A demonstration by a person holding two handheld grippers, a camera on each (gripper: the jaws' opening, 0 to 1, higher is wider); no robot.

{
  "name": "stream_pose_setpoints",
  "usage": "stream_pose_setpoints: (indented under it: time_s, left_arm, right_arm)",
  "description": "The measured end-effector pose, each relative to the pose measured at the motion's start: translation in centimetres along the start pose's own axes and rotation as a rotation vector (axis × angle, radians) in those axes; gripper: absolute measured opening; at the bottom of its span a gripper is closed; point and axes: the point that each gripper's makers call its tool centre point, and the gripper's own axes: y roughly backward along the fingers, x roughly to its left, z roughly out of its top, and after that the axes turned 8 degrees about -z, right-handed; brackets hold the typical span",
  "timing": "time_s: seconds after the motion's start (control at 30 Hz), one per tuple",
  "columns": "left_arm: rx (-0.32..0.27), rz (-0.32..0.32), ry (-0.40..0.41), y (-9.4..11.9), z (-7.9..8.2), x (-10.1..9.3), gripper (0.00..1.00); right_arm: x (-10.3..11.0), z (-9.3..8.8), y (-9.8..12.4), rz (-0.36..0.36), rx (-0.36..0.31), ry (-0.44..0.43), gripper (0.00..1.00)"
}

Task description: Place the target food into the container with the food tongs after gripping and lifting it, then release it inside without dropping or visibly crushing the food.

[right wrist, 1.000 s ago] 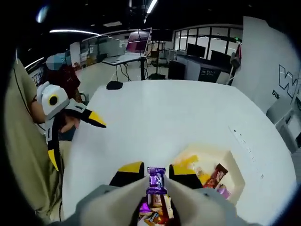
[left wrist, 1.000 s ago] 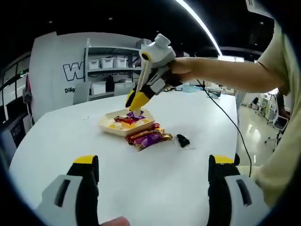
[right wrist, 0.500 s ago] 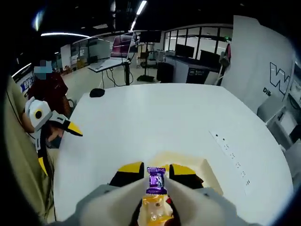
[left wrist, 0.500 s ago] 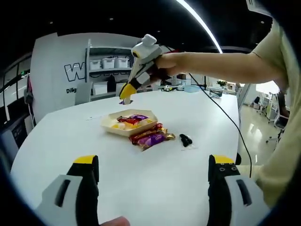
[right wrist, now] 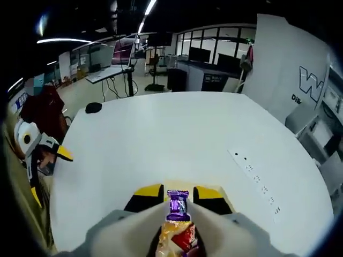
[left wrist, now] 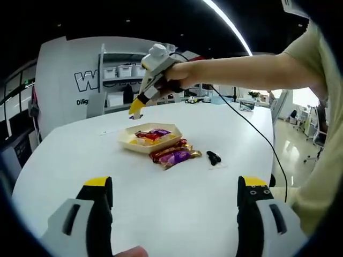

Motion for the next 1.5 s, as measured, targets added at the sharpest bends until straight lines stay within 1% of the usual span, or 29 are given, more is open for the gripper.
stream_pose_setpoints:
  time_s: [0.07,0.17,0.2,0.3,0.53,0.6,0.7,0.8,0.97,1.27,1.43,1.5]
  left_arm:
    - [0.001,0.001,0.004,0.1,-0.1,0.1,0.94]
    - [0.004,0.004,0.007,0.1,-0.3,0.2,0.94]
    - [0.003,0.004,0.009,0.1,-0.3,0.2,0.94]
    - [0.003,0.003,0.010,0.1,-0.4,0.1,0.94]
    - [0.002,-0.001,0.011,-0.1,-0.3,0.0,0.94]
    - [0.002,-0.002,0.008,-0.2,-0.3,0.0,0.94]
    - [-0.001,-0.004,0.009,-0.2,-0.2,-0.2,0.94]
    - [0.001,-0.005,0.008,-0.2,-0.3,-0.3,0.94]
    - [0.000,-0.005,0.005,-0.1,-0.1,-0.5,0.94]
    - [0.002,-0.014,0.001,-0.3,-0.1,-1.0,0.94]
    - [0.001,-0.019,-0.003,-0.5,0.0,-1.2,0.94]
    - [0.002,-0.020,-0.003,-0.6,0.0,-1.3,0.94]
  right_arm:
    - [0.0,-0.2,-0.4,-0.004,0.008,-0.017,0.18]
    - [-0.8,-0.7,-0.9,-0.045,0.027,0.003,0.19]
    - [-0.6,-0.7,-1.1,-0.031,0.025,-0.004,0.18]
    - [-0.5,-0.8,-1.2,-0.027,0.026,-0.013,0.18]
    - [-0.2,-1.0,-0.7,-0.018,0.020,-0.031,0.19]
    - [0.1,-0.7,-0.3,-0.001,-0.006,-0.061,0.19]
    - [0.4,-1.3,0.1,-0.004,0.010,-0.035,0.19]
    - [0.6,-1.4,0.6,-0.002,-0.001,-0.035,0.19]
    - [0.9,-2.1,1.0,0.001,0.000,-0.035,0.19]
    - [3.0,-3.9,2.2,0.027,0.010,-0.008,0.20]
    - [4.2,-4.6,3.1,0.043,0.007,0.002,0.20]
    - [4.8,-4.7,3.5,0.052,-0.005,-0.003,0.20]
